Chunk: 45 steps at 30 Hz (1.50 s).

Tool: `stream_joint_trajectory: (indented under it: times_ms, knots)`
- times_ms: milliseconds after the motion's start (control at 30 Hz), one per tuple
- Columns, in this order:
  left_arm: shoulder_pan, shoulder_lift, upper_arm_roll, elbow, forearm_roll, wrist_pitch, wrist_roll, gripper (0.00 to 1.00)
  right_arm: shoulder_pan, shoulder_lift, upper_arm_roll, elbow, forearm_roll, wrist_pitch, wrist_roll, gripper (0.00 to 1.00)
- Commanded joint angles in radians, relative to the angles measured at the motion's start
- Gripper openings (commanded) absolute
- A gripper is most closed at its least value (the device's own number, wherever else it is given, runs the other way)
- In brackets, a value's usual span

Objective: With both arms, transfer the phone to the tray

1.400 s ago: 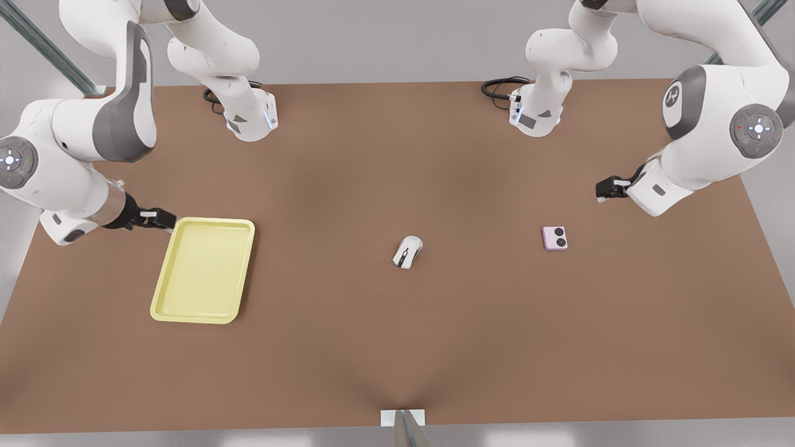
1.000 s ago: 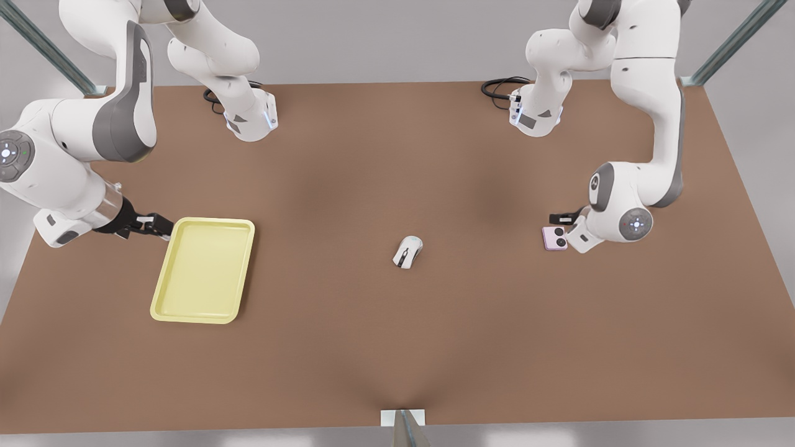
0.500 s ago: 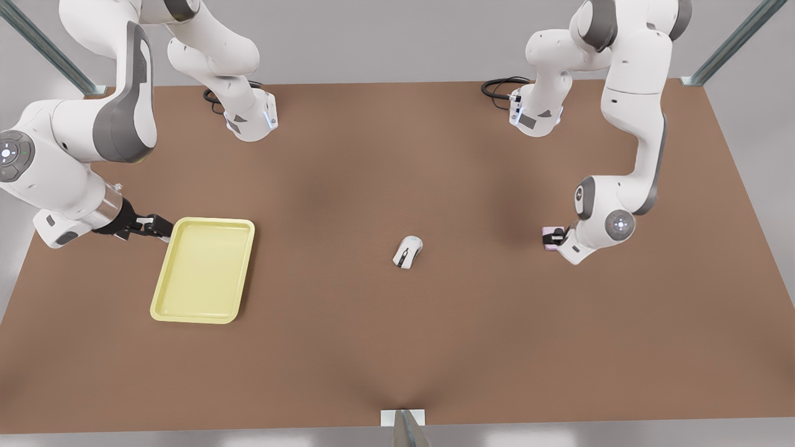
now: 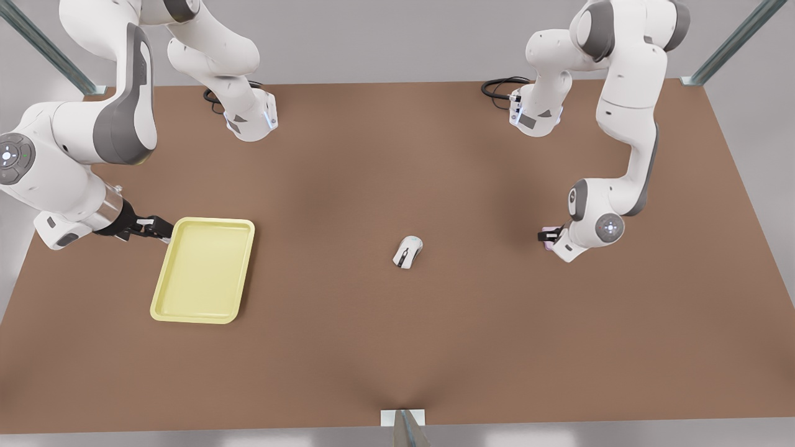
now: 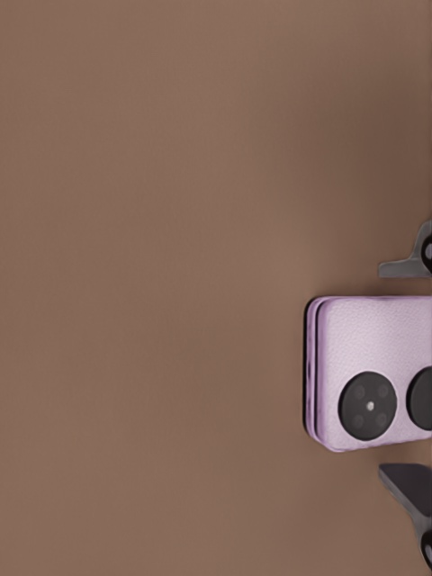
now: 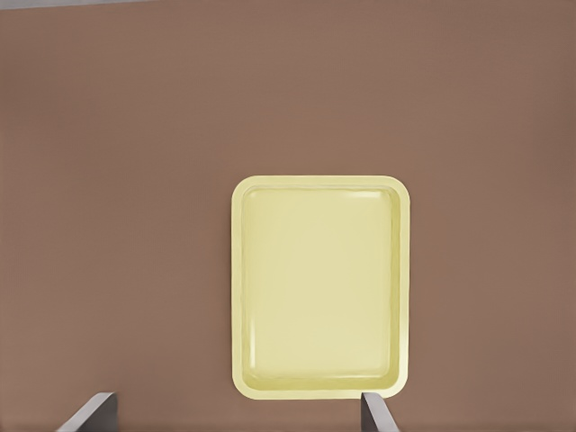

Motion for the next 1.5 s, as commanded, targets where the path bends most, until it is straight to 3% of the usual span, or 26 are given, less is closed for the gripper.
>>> stream_joint_trajectory:
  times_ms: [0, 133, 200, 500, 633, 667, 733, 833, 933, 1000, 1167, 1400, 1433, 1467]
  knots:
    - [0.001, 0.004, 0.0, 0.001, 0.002, 0.021, -0.004, 1.0, 0.0, -0.001, 0.0, 0.0, 0.001, 0.0, 0.001, 1.0]
    - [0.001, 0.009, 0.0, 0.001, 0.0, 0.03, -0.004, 1.0, 0.001, -0.001, 0.0, 0.0, 0.001, 0.001, 0.0, 1.0]
    - [-0.001, 0.01, 0.0, 0.001, 0.0, 0.032, -0.008, 0.76, 0.0, -0.001, 0.0, 0.0, 0.001, 0.001, 0.0, 1.0]
    - [-0.013, -0.06, -0.005, 0.03, -0.007, -0.033, -0.047, 0.77, 0.0, -0.001, 0.0, 0.0, 0.001, 0.004, 0.001, 1.0]
    - [-0.286, -0.109, -0.04, 0.113, -0.024, -0.169, -0.368, 0.77, 0.0, 0.0, 0.0, 0.0, 0.001, 0.006, 0.001, 1.0]
    - [-0.344, -0.089, -0.069, 0.19, -0.033, -0.223, -0.489, 0.77, 0.0, 0.0, -0.001, 0.0, 0.001, 0.006, 0.001, 1.0]
    - [-0.519, 0.067, -0.074, 0.5, -0.055, -0.412, -0.773, 0.77, 0.0, 0.0, 0.0, 0.0, 0.001, 0.006, 0.001, 1.0]
    - [-0.702, 0.234, -0.072, 0.748, -0.076, -0.419, -1.015, 0.77, 0.0, 0.0, 0.0, 0.0, 0.001, 0.004, 0.0, 1.0]
    - [-0.733, 0.443, -0.075, 1.142, -0.099, -0.525, -1.115, 0.77, 0.0, 0.0, -0.001, 0.0, 0.001, 0.004, 0.0, 1.0]
    - [-0.751, 0.547, -0.069, 1.291, -0.121, -0.495, -1.144, 0.77, 0.0, -0.001, -0.001, 0.0, 0.001, 0.004, 0.0, 1.0]
    - [-0.748, 0.652, -0.067, 1.336, -0.139, -0.1, -1.12, 0.77, -0.006, 0.0, -0.001, 0.0, 0.001, 0.003, 0.001, 1.0]
    - [-0.756, 0.707, -0.071, 1.328, -0.132, -0.028, -0.828, 0.78, -0.011, 0.0, 0.0, 0.0, -0.001, 0.003, 0.0, 1.0]
    - [-0.763, 0.707, -0.071, 1.32, -0.132, -0.031, -0.745, 1.0, -0.011, 0.0, 0.0, 0.0, -0.001, 0.003, 0.0, 1.0]
    - [-0.768, 0.707, -0.071, 1.317, -0.132, -0.033, -0.745, 1.0, -0.011, 0.0, 0.0, 0.0, -0.001, 0.003, 0.0, 1.0]
